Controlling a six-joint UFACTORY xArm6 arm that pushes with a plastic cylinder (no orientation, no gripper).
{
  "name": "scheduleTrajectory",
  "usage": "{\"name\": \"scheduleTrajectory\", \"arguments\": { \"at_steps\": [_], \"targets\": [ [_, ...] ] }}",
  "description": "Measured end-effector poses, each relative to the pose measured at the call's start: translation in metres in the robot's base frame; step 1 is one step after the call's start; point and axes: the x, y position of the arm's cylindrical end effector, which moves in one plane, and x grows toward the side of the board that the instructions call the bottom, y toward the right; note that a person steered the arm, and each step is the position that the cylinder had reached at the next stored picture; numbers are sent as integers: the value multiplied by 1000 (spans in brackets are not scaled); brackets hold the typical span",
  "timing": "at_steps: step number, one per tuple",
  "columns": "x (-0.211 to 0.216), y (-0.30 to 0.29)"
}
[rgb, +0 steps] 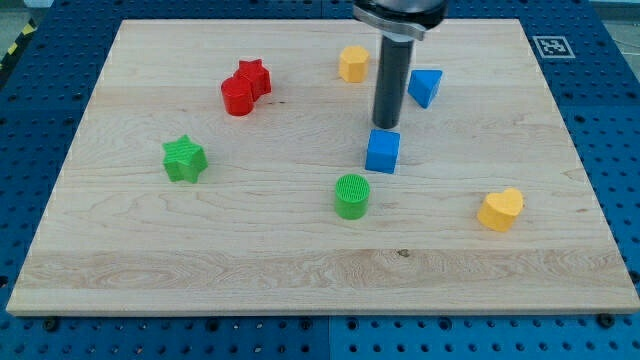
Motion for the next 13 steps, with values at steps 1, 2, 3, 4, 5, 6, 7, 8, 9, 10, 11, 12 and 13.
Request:
{"name": "scheduleTrajectory", "arguments": {
  "at_steps": [1, 2, 3, 4, 5, 6, 7, 8, 9, 10, 11, 12, 13],
  "targets": [
    [0, 22],
    [0, 64],
    [-1, 110],
    [-42, 121],
    [-76, 110],
    [-73, 64],
    [-73, 58],
    [-66, 53],
    [-65, 53],
    [-50, 53],
    [-43, 53],
    [-49, 53],
    [-112, 46]
  ]
}}
